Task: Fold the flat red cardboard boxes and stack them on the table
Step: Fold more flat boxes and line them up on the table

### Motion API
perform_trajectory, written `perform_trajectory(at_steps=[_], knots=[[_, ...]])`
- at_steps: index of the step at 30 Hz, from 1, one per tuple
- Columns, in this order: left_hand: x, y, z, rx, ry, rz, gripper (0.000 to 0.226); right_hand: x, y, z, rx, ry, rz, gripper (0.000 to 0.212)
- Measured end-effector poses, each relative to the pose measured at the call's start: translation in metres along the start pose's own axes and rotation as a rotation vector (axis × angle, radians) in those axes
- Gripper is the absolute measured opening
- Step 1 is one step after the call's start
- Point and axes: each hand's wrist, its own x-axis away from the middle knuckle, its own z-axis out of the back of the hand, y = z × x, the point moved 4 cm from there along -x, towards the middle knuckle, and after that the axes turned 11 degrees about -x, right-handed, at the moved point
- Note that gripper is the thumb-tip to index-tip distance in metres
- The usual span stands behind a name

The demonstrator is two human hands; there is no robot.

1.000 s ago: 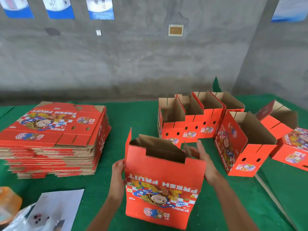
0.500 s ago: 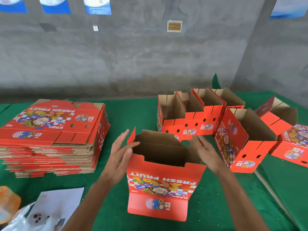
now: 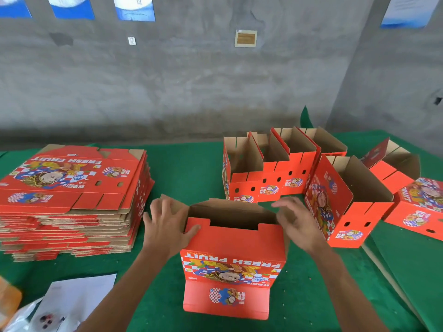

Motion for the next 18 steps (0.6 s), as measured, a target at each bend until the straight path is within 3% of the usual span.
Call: perform_trajectory(at_steps=[3, 6, 9, 11, 14, 16, 18], knots=[[0.001, 0.02, 0.005, 0.086, 0.056, 0.025, 0.053, -0.007, -0.008, -0.021, 0.005, -0.112, -0.01, 0.023], [0.003, 0.043, 0.014, 0.19, 0.153, -0.089, 0.051, -0.012, -0.006, -0.049, 0.214, -0.188, -0.012, 0.023], [0.014, 0.067, 0.015, 0.386, 0.154, -0.298, 0.088, -0.017, -0.007, -0.062, 0.298, -0.184, -0.062, 0.043], [0.017, 0.069, 0.012, 0.525, 0.123, -0.26, 0.096, -0.021, -0.005, -0.063, 0.275, -0.183, -0.104, 0.053], [0.012, 0.06, 0.006, 0.638, 0.113, -0.186, 0.075, -0.025, 0.003, -0.06, 0.204, -0.224, -0.156, 0.049], [0.009, 0.055, 0.002, 0.634, 0.077, -0.164, 0.069, -0.029, 0.009, -0.056, 0.0, -0.212, -0.263, 0.042], [0.008, 0.059, -0.002, 0.6, 0.091, -0.225, 0.049, -0.034, 0.015, -0.054, -0.144, -0.174, -0.313, 0.044]])
